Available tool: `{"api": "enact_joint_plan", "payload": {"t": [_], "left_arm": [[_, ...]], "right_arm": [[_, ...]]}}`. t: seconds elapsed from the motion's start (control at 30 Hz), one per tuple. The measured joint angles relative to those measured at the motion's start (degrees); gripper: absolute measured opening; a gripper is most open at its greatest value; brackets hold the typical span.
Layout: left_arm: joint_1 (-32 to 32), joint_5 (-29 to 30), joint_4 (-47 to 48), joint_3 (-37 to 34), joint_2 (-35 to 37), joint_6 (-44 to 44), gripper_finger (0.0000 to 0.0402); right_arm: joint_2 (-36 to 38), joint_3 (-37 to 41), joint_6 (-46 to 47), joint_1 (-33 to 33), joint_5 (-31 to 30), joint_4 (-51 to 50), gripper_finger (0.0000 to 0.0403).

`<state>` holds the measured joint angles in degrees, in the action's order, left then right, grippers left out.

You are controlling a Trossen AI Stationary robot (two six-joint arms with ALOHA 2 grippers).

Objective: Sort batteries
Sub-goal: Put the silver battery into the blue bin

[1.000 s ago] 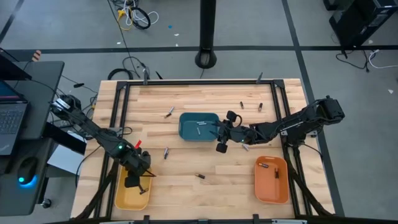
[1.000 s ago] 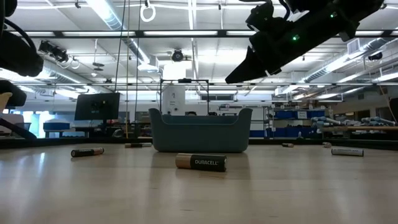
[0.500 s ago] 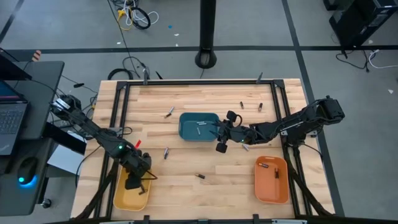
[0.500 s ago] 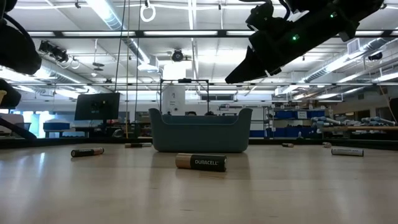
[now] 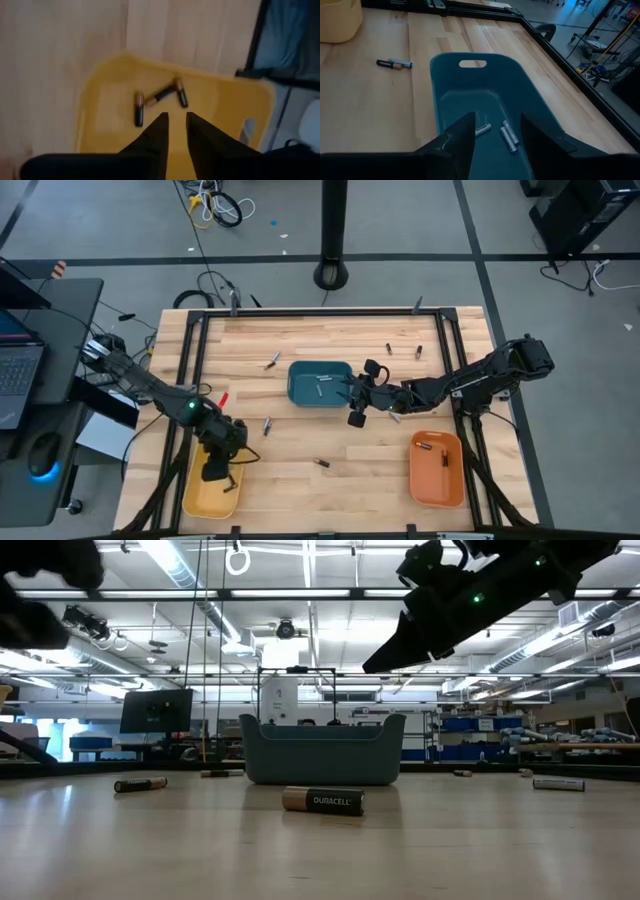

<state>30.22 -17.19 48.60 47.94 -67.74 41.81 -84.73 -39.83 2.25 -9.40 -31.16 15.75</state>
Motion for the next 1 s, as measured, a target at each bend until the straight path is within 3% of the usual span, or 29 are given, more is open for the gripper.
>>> {"api": "enact_joint_plan", "payload": {"t": [0.17,0.27,0.63,0.73,0.87,1.0], "left_arm": [[-4.29,5.93,1.13,3.24,1.89,-6.71,0.0013],[-8.06,8.0,2.25,3.28,2.62,-10.94,0.0008],[-24.81,7.74,-6.96,1.23,0.65,-22.99,0.0005],[-27.73,9.36,-11.29,1.21,-0.8,-27.85,0.0007],[-30.84,11.07,-16.33,1.21,-3.02,-35.43,0.0008],[-33.45,11.07,-19.23,-0.38,-4.06,-37.26,0.0008]], "right_arm": [[0.0,0.0,-0.83,-0.83,-0.01,-0.4,0.0165],[0.0,0.0,-0.83,-1.28,-0.02,-1.8,0.0151],[-0.01,0.0,-0.3,-2.77,-0.36,-5.42,0.0013],[0.03,-0.01,0.67,-3.3,-1.03,-6.87,0.0012],[1.75,-0.04,4.47,-3.94,-1.11,-11.11,0.0039],[4.39,-0.04,10.26,-4.58,-1.38,-17.18,0.005]]}}
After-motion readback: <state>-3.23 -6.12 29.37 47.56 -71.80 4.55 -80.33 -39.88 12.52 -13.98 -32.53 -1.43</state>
